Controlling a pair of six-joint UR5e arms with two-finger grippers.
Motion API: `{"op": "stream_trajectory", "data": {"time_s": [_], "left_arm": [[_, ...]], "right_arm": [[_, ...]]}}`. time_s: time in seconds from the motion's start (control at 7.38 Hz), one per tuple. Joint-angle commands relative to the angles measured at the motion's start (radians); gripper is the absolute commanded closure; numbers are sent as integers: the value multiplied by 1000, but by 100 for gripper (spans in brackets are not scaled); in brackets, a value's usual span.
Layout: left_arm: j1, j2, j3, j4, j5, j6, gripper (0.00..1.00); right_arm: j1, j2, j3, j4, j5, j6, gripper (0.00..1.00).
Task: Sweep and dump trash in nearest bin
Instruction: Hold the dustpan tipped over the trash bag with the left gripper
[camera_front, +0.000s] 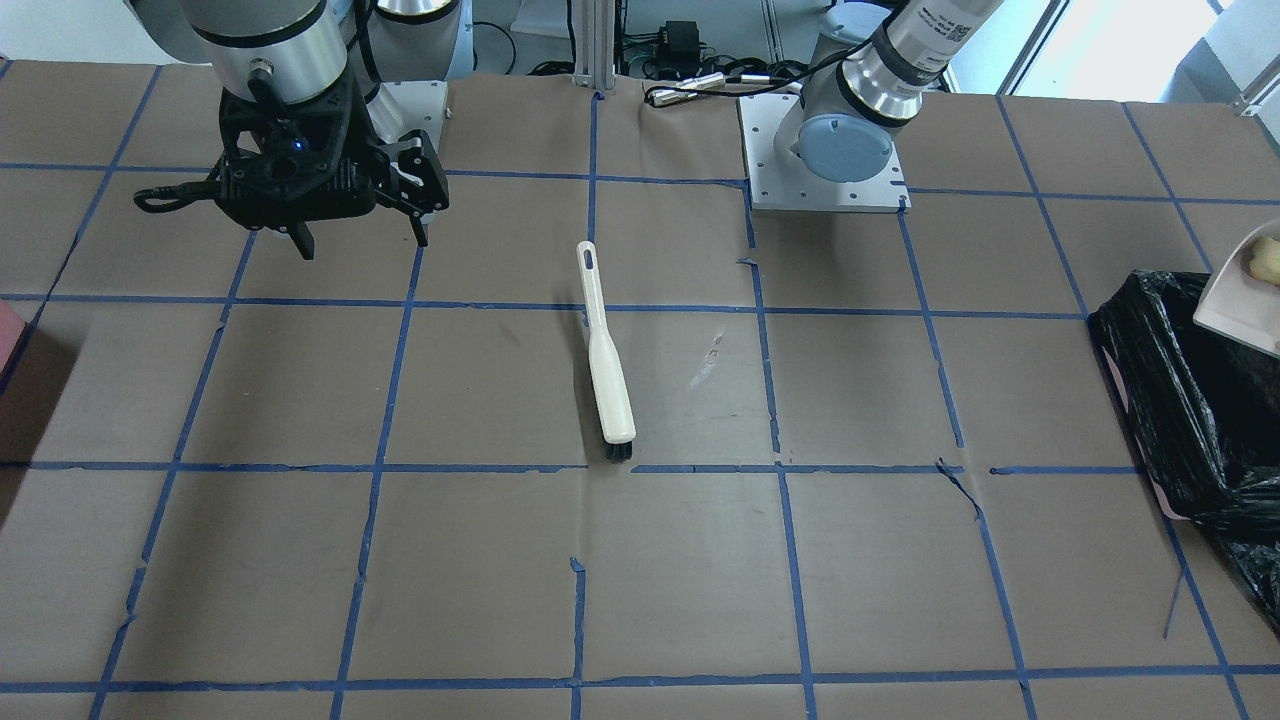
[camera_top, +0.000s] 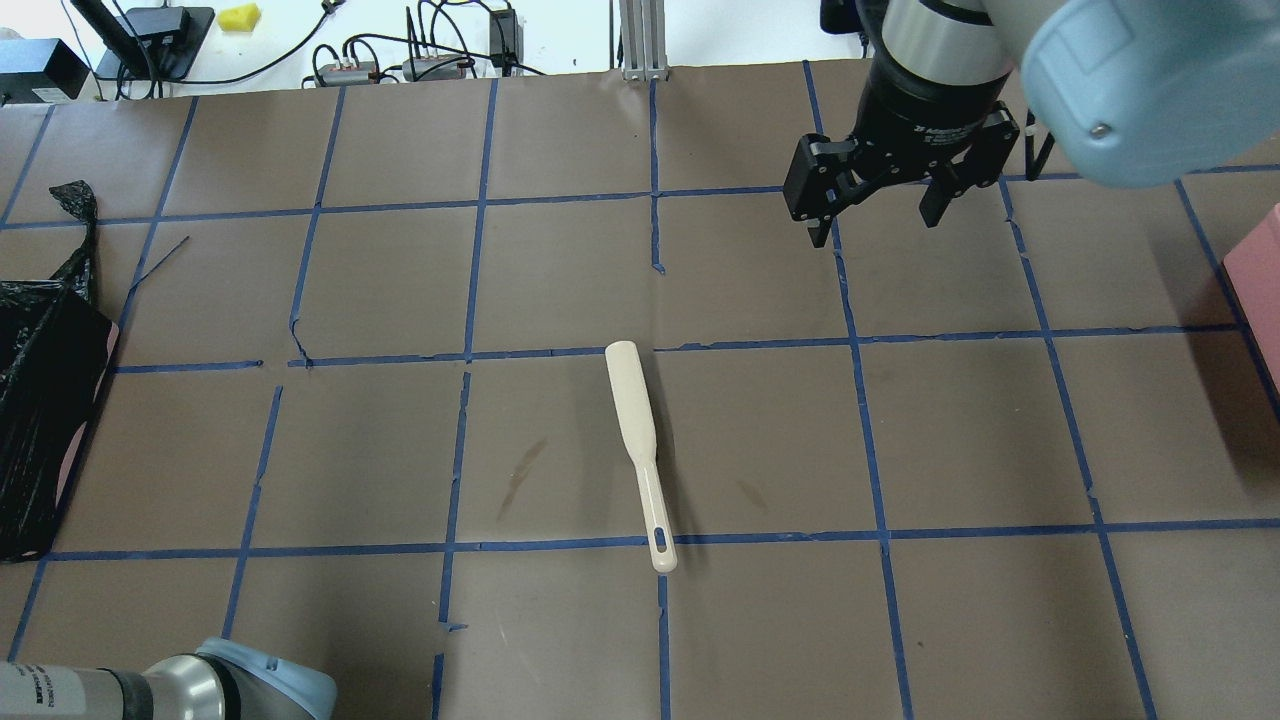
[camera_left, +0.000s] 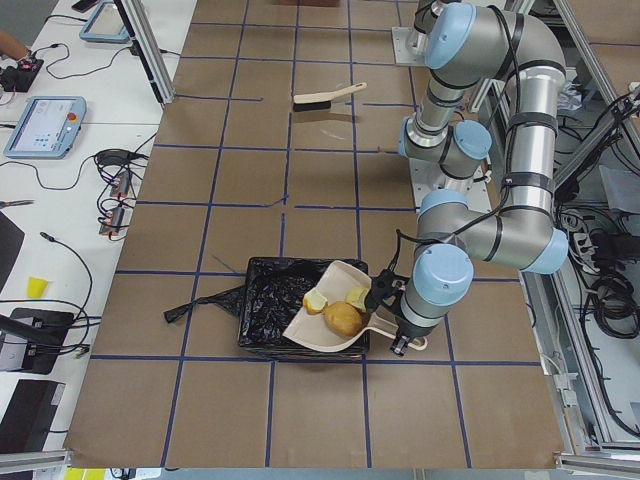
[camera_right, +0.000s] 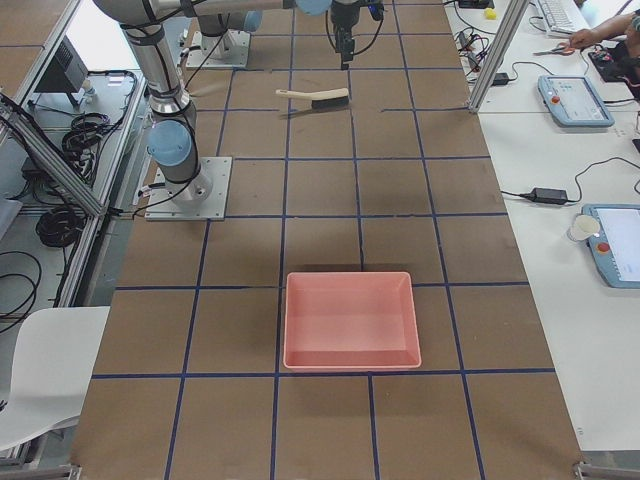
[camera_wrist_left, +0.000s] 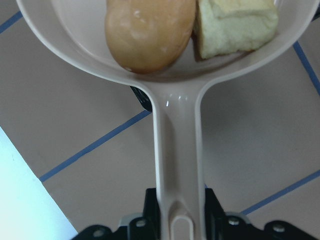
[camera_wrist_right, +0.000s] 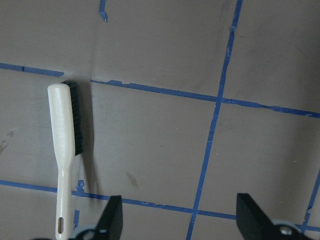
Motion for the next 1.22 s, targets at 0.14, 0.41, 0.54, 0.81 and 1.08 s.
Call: {"op": "stream_trajectory", "data": {"time_s": [0.14, 0.41, 0.54, 0.81, 1.08], "left_arm": [[-65, -2, -8, 68, 120, -79, 98], [-111, -1, -6, 69, 187, -140, 98], [-127, 11, -9, 67, 189, -159, 98], [-144, 2, -15, 63, 256, -176, 98], [-214, 22, -20, 63, 301, -176, 98]], "right_arm": [[-15, -18, 26, -6, 13, -4, 1], [-15, -20, 26, -12, 14, -7, 0], [-15, -19, 28, -12, 13, -7, 0], [-15, -20, 28, -14, 31, -6, 0], [-17, -20, 28, -14, 36, -10, 0]]}}
